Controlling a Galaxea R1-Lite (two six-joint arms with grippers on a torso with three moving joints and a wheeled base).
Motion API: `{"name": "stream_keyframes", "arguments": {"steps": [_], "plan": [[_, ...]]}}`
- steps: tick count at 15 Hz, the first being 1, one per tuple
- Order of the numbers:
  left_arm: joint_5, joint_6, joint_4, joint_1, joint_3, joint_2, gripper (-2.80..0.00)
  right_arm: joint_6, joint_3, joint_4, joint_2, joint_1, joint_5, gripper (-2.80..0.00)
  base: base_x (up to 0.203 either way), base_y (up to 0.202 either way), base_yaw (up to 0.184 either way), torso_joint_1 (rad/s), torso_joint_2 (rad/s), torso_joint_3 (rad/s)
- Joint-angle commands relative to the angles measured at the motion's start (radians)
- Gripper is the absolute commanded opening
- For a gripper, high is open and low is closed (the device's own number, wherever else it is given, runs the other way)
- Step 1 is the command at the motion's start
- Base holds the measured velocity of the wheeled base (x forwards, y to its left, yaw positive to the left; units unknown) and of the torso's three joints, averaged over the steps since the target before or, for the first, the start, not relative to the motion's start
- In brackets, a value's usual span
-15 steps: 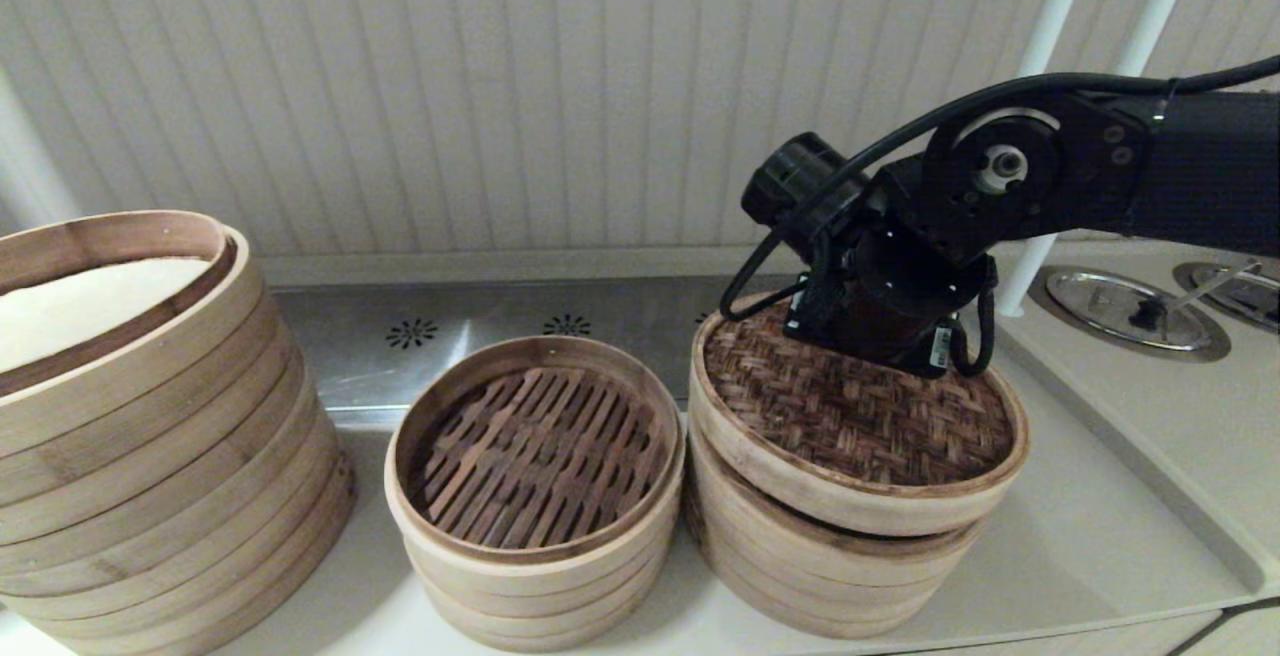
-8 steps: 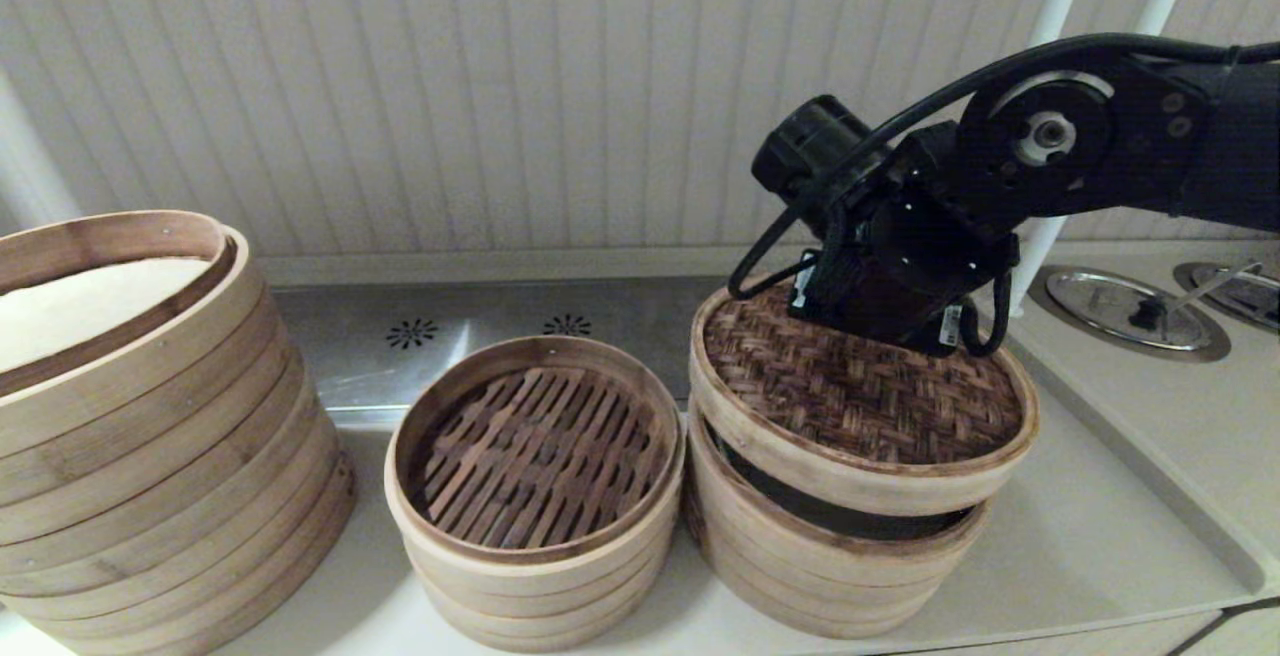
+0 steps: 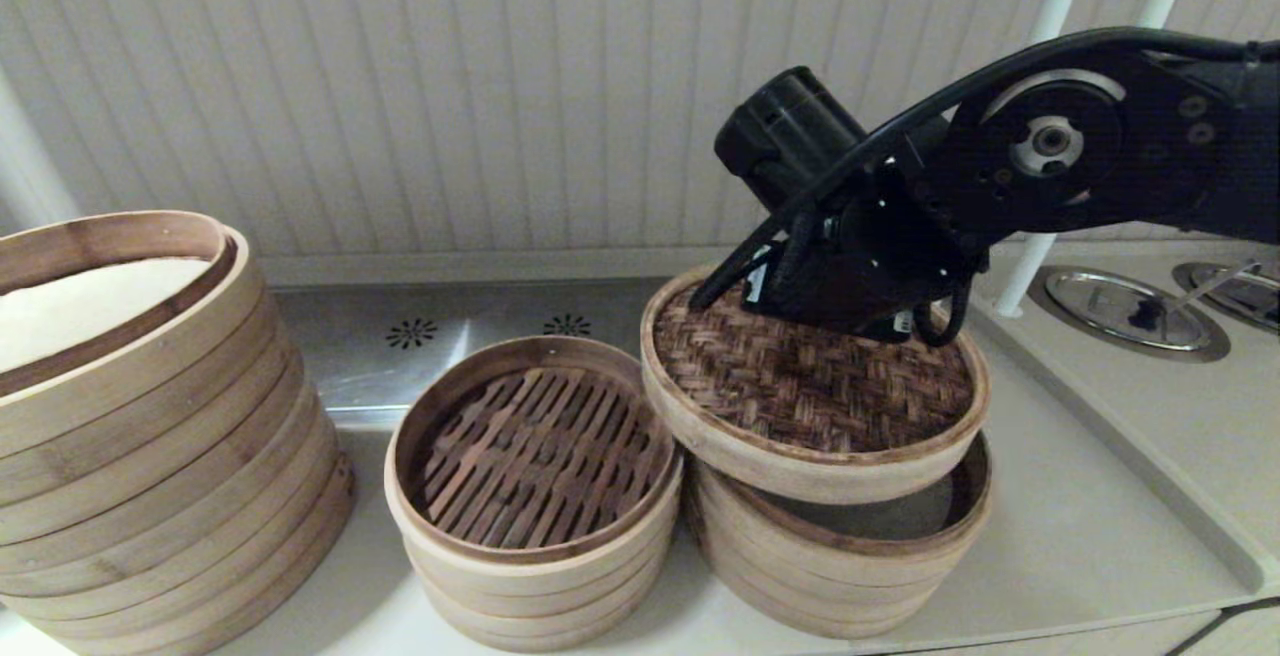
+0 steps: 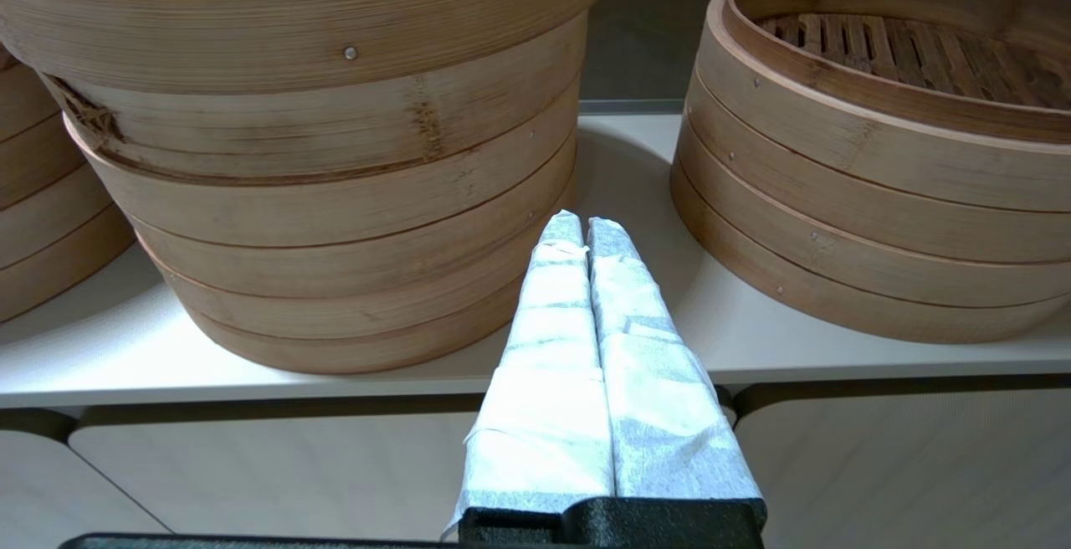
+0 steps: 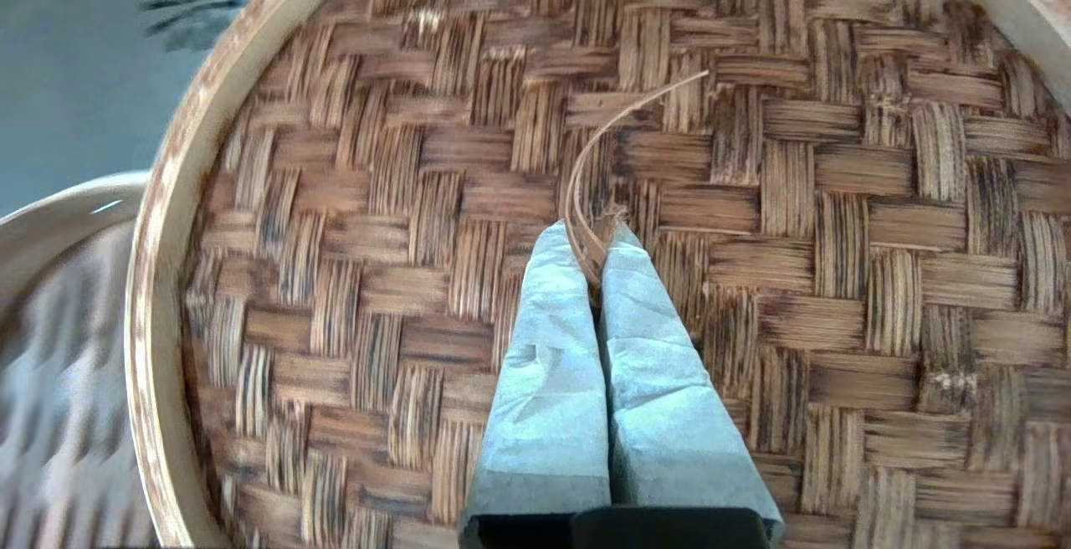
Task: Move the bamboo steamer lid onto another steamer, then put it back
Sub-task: Put the steamer
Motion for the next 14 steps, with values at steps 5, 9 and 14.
{"name": "stream_keyframes", "arguments": {"steps": [5,9,14], "plan": [[0.001,0.0,0.0,0.0,0.0,0.002,-2.8,-0.156,0.003,-0.152,0.047,0.054,0.005,-2.8,0.0,0.0,0.0,0.0,0.0,0.0],[0.001,0.0,0.0,0.0,0.0,0.002,-2.8,-0.229,0.002,-0.239,0.089,0.1,0.02,-2.8,0.0,0.0,0.0,0.0,0.0,0.0],[0.001,0.0,0.0,0.0,0.0,0.002,-2.8,-0.304,0.002,-0.375,0.105,0.124,0.095,-2.8,0.0,0.0,0.0,0.0,0.0,0.0]]}}
